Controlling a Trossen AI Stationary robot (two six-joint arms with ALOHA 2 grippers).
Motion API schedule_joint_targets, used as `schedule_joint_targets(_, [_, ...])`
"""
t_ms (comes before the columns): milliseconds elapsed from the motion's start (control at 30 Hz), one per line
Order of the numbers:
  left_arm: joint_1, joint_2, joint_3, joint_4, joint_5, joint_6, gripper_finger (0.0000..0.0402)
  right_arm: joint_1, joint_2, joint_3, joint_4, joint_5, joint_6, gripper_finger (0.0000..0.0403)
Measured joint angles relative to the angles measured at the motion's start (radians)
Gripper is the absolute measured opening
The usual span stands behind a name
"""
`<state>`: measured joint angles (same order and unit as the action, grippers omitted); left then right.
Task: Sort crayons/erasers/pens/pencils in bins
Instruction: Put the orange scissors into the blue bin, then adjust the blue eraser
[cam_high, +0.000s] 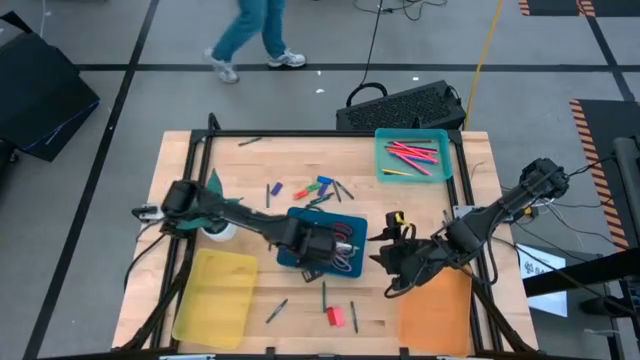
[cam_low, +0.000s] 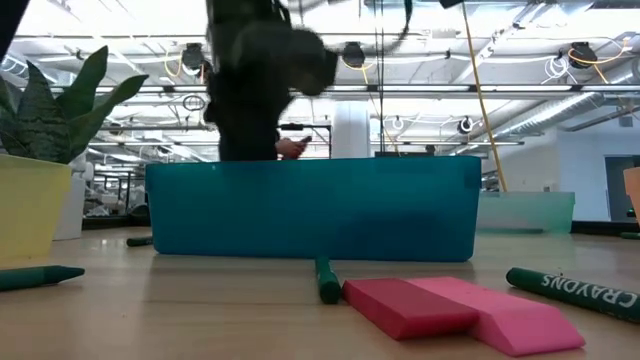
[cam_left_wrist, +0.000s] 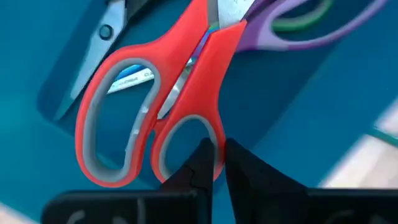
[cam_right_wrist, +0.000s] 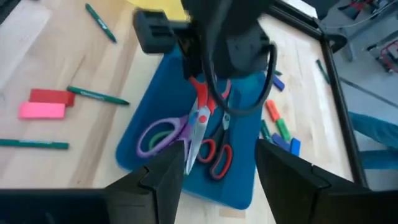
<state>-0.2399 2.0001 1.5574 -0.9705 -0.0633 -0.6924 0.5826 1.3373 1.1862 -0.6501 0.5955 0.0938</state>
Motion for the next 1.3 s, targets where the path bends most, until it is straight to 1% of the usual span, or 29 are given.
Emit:
schedule_joint_targets(133, [0.026, 0.047, 0.000, -0.008, 0.061, 0.034, 0.0030, 0.014, 0.000, 0.000, -0.018, -0.021, 0.034, 0.0189])
schedule_joint_targets(333, [0.043, 0.062, 0.000, -0.008, 0.059, 0.028, 0.0032, 0.015, 0.000, -0.001, -0.013, -0.022, 0.058, 0.0193])
schedule_joint_targets(400, [0.048, 0.061, 0.000, -0.001, 0.046, 0.026, 0.0043, 0.013, 0.000, -0.007, -0.004, -0.021, 0.059, 0.0197])
schedule_joint_targets(467, [0.053, 0.062, 0.000, -0.004, 0.037, 0.046, 0.0065, 0.009, 0.000, -0.014, -0.004, -0.022, 0.067, 0.0203])
schedule_joint_targets(567, [0.063, 0.060, 0.000, -0.004, 0.025, 0.090, 0.0110, -0.002, 0.000, -0.017, -0.007, -0.021, 0.084, 0.0214])
schedule_joint_targets(667, [0.080, 0.055, 0.000, -0.012, 0.054, 0.150, 0.0161, -0.012, 0.000, -0.017, -0.008, -0.020, 0.074, 0.0223])
schedule_joint_targets(733, [0.090, 0.018, -0.002, -0.038, 0.067, 0.183, 0.0191, -0.019, 0.000, -0.017, -0.008, -0.019, 0.072, 0.0226])
schedule_joint_targets(800, [0.098, -0.056, -0.001, -0.038, 0.048, 0.204, 0.0214, -0.028, 0.000, -0.017, -0.008, -0.020, 0.072, 0.0226])
schedule_joint_targets(900, [0.109, -0.178, 0.001, -0.022, -0.062, 0.236, 0.0234, -0.054, 0.000, -0.018, -0.003, -0.019, 0.108, 0.0226])
schedule_joint_targets(967, [0.120, -0.247, -0.005, 0.004, -0.154, 0.250, 0.0239, -0.089, 0.000, -0.018, -0.001, -0.020, 0.143, 0.0226])
schedule_joint_targets(1033, [0.142, -0.308, -0.029, 0.046, -0.205, 0.306, 0.0240, -0.129, 0.000, -0.018, 0.004, -0.020, 0.154, 0.0226])
schedule_joint_targets(1100, [0.175, -0.363, -0.078, 0.109, -0.207, 0.370, 0.0241, -0.177, 0.003, -0.018, 0.011, -0.021, 0.155, 0.0226])
schedule_joint_targets(1200, [0.248, -0.442, -0.198, 0.214, -0.172, 0.442, 0.0241, -0.262, 0.021, -0.018, 0.055, -0.026, 0.115, 0.0226])
schedule_joint_targets(1267, [0.296, -0.505, -0.293, 0.271, -0.170, 0.478, 0.0241, -0.330, 0.052, -0.018, 0.132, -0.068, 0.039, 0.0227])
schedule_joint_targets(1300, [0.319, -0.540, -0.341, 0.307, -0.172, 0.490, 0.0241, -0.368, 0.071, -0.018, 0.184, -0.113, 0.001, 0.0227])
